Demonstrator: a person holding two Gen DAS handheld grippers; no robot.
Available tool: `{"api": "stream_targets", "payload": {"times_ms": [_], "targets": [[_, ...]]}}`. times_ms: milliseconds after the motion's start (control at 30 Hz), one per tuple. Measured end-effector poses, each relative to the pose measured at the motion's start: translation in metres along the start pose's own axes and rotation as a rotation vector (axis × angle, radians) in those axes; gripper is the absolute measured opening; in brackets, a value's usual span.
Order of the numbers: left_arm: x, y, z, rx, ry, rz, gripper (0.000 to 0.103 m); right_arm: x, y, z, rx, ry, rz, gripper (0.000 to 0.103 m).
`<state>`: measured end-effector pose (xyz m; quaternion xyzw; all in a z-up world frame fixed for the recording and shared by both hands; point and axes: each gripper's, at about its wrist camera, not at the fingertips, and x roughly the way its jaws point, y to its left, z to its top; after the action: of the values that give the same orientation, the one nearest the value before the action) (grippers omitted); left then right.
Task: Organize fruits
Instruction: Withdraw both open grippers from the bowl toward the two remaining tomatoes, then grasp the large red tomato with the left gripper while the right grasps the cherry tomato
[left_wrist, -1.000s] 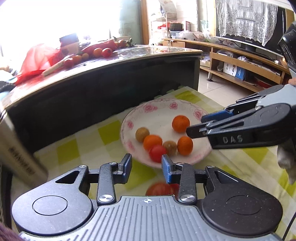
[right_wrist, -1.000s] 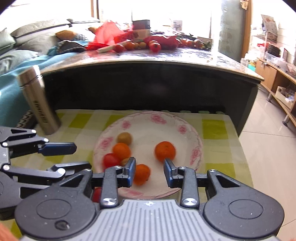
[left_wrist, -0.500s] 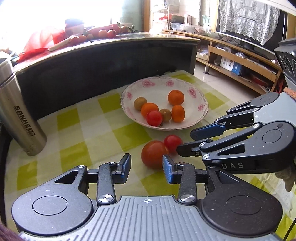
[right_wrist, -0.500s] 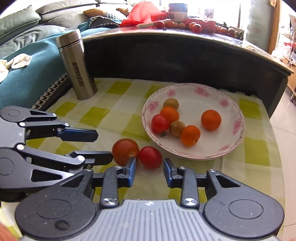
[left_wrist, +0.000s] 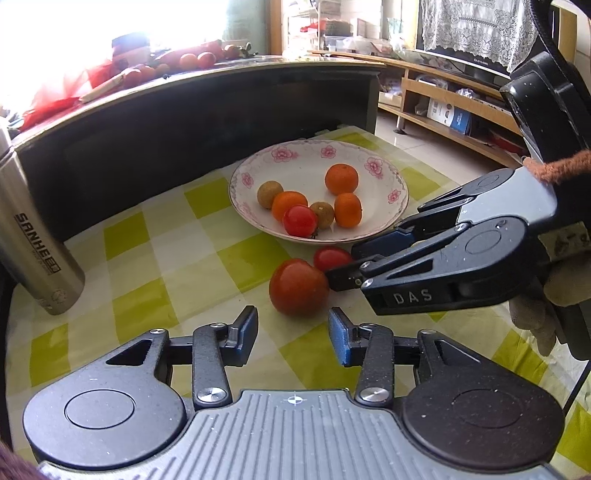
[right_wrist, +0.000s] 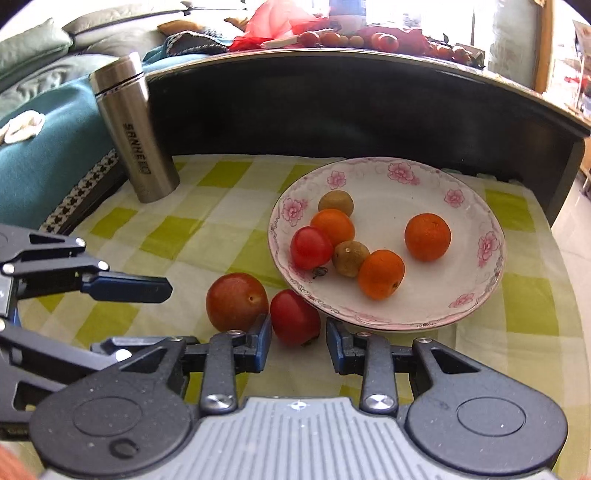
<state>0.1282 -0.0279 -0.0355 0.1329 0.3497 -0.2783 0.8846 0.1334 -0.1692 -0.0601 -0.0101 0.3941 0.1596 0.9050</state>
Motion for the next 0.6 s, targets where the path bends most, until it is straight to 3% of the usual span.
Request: {"api": "stream_targets", "payload": {"times_ms": [233, 433, 600], "targets": [[-0.001, 0.005, 0.001, -0.014, -0.003, 0.005, 0.053, 0.001, -0.008, 0.001, 0.064, 0.02, 0.038, 0.038], [0.001, 0.006, 0.001, -0.014, -0.006, -0.007, 0.053, -0.003, -0.005, -0.004, 0.077, 0.066, 0.061, 0.023], [0.01, -0.006, 0.006, 0.055, -0.043, -0.018, 0.056, -0.01, -0.005, -0.008, 0.057, 0.089, 0.053, 0.023]]}}
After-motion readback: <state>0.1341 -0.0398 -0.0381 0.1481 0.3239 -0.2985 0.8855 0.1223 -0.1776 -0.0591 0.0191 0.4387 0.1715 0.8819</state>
